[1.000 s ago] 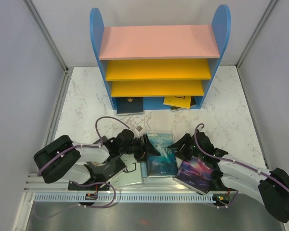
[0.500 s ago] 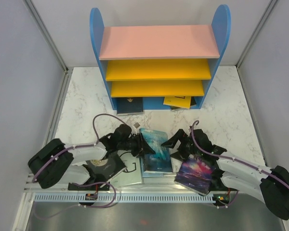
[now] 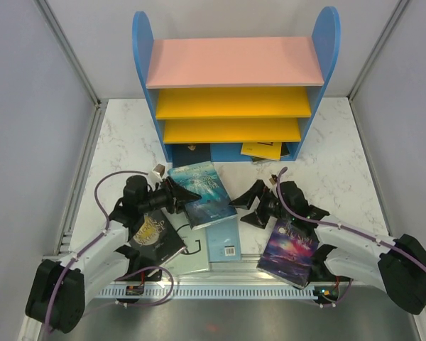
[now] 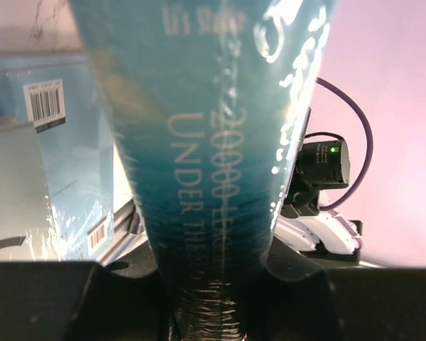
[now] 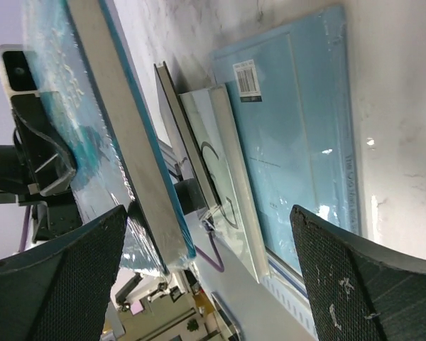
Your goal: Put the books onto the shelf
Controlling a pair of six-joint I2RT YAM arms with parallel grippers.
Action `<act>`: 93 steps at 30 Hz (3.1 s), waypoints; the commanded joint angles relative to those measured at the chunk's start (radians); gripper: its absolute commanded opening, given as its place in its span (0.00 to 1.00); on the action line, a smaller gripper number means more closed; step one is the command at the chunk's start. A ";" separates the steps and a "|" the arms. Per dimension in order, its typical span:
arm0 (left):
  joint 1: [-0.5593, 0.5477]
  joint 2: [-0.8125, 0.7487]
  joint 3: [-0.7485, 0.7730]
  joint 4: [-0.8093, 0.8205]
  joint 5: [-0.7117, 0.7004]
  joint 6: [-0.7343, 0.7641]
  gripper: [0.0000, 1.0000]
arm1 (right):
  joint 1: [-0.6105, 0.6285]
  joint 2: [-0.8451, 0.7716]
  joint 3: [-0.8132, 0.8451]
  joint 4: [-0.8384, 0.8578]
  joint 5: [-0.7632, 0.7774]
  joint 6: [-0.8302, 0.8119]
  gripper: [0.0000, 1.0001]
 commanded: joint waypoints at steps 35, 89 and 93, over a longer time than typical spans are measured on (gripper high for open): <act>0.098 -0.158 0.477 -1.082 -0.248 0.596 1.00 | 0.139 0.299 0.197 0.528 0.218 0.248 0.00; 0.078 -0.215 0.554 -1.286 -0.309 0.723 1.00 | -0.011 1.139 0.610 1.008 0.158 0.370 0.77; 0.080 -0.209 0.543 -1.265 -0.306 0.720 1.00 | -0.002 1.117 0.541 1.048 0.125 0.393 0.77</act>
